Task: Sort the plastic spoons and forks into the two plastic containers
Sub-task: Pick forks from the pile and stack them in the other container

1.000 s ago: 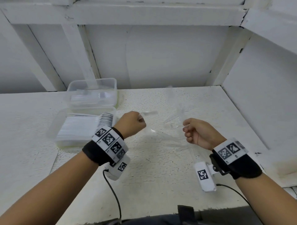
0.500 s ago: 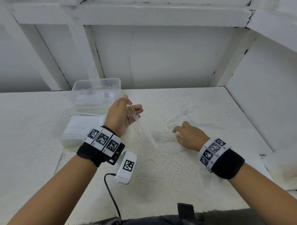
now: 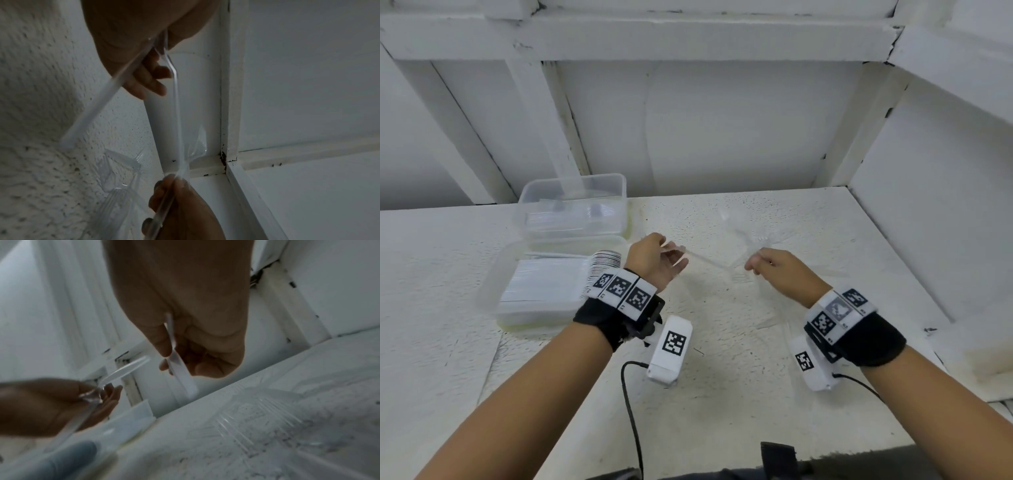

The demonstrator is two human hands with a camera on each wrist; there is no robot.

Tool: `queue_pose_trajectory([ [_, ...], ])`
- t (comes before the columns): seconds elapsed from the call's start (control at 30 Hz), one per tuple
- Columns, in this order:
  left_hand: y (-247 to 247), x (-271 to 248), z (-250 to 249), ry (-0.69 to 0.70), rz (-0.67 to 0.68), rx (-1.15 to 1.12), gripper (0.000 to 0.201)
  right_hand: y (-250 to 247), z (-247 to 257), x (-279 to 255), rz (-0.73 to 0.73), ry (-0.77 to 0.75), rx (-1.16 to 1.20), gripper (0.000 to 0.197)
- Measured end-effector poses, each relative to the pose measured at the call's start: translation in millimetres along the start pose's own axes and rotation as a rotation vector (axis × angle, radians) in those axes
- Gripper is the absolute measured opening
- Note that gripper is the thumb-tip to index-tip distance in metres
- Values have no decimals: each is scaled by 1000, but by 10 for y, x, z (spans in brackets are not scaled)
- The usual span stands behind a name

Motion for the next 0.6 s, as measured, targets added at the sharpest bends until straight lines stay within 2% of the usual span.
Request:
queue_pose_trajectory([
  [0.07, 61, 29, 39, -33, 28, -45, 26, -78, -42, -25, -19, 75, 239, 24],
  [0.17, 116, 56, 71, -29, -4, -34, 26, -116, -114, -69, 23, 190, 690, 21],
  [0.23, 123, 93, 103, -44, -36, 8, 28, -167, -190, -72, 8, 234, 728, 18],
  [0.4, 104, 127, 234, -187, -61, 30, 40, -305, -420, 15, -89, 266, 426, 16],
  [0.5, 86, 124, 302, -261, -19, 18, 25, -455, -359, 96, -213, 139, -76, 33],
  [0.53, 81, 115, 316, -276, -4, 18, 22, -470, -315, 133, -222, 83, -256, 38],
  [0.6, 62, 123, 346, -292, 10, 30, 10, -402, -272, 231, -146, -10, -523, 37],
])
Point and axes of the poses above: each hand's wrist, its own x-axis towards the middle knuckle, its own y-axis out of the palm, z = x × y, the point moved 6 cm from there along x, towards the middle knuckle, and after that the axes turned 2 degrees about y, right-handed, at the moved point
